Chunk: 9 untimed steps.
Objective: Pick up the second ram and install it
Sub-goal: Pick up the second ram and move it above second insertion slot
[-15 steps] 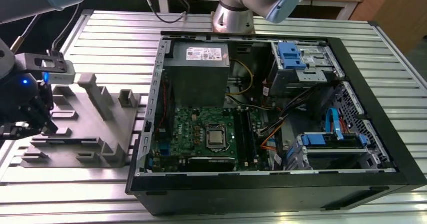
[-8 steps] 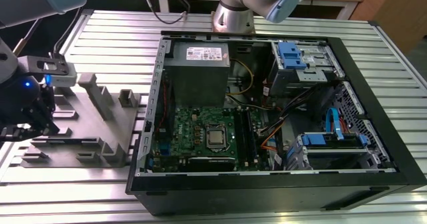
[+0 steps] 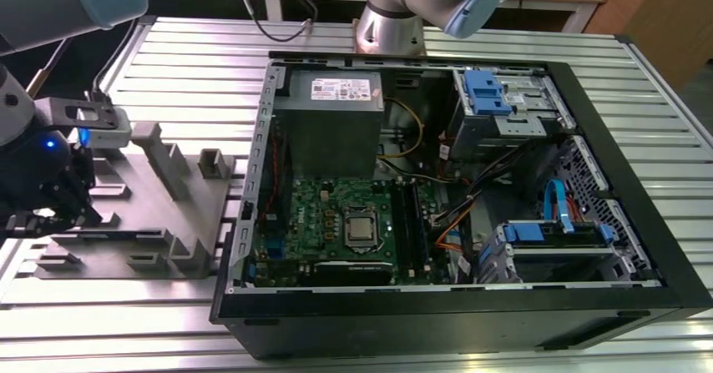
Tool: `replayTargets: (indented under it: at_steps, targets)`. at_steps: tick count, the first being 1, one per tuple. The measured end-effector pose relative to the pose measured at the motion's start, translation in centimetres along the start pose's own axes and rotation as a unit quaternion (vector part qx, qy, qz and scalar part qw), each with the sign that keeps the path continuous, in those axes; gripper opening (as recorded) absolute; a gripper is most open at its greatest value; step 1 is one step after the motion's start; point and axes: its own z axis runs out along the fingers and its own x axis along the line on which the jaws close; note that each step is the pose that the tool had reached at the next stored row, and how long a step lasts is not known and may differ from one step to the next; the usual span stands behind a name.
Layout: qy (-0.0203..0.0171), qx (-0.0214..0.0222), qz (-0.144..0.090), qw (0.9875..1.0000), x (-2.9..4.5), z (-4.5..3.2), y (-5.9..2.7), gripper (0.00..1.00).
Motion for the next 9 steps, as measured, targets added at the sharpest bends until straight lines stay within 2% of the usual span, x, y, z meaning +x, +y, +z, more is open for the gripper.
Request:
replayTargets:
  at_steps: [9]
  targets:
    - [-0.0001,0.0001,0.0,1.0,0.0,0.59,-0.12,0.07]
